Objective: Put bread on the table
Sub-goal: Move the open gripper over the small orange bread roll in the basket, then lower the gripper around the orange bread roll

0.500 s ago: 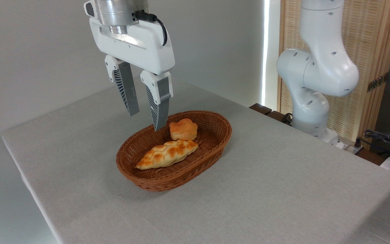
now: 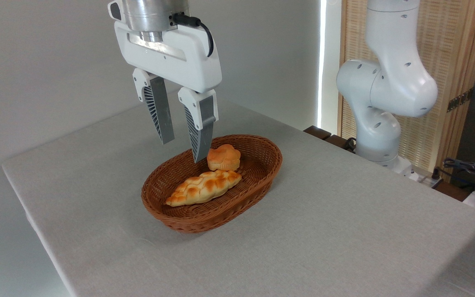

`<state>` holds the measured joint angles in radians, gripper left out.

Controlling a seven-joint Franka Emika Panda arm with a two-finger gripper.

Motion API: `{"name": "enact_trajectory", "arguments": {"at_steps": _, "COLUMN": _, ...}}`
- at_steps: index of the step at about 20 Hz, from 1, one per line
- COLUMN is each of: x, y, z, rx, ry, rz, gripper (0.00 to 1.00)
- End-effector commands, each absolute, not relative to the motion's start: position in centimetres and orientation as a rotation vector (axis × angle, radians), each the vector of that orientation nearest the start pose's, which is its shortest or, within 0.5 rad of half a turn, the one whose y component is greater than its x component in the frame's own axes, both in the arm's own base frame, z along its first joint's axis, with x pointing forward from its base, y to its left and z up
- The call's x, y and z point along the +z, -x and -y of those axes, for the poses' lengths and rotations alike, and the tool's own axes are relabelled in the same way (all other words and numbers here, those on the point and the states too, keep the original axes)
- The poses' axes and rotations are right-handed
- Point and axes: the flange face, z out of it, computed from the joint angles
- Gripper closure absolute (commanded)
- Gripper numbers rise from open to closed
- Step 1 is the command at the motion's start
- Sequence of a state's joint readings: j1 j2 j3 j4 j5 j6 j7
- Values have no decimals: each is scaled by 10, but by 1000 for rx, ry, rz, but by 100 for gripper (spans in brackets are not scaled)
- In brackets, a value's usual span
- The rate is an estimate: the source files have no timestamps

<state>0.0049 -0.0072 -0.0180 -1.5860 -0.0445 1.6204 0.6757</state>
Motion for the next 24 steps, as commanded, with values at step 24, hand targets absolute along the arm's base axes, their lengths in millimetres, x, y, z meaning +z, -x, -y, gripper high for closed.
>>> {"name": "enact_trajectory", "arguments": {"at_steps": 24, "x": 469, "y": -420, "z": 148, "rx": 147, "ry": 2902, "rz": -1517, "gripper": 0}}
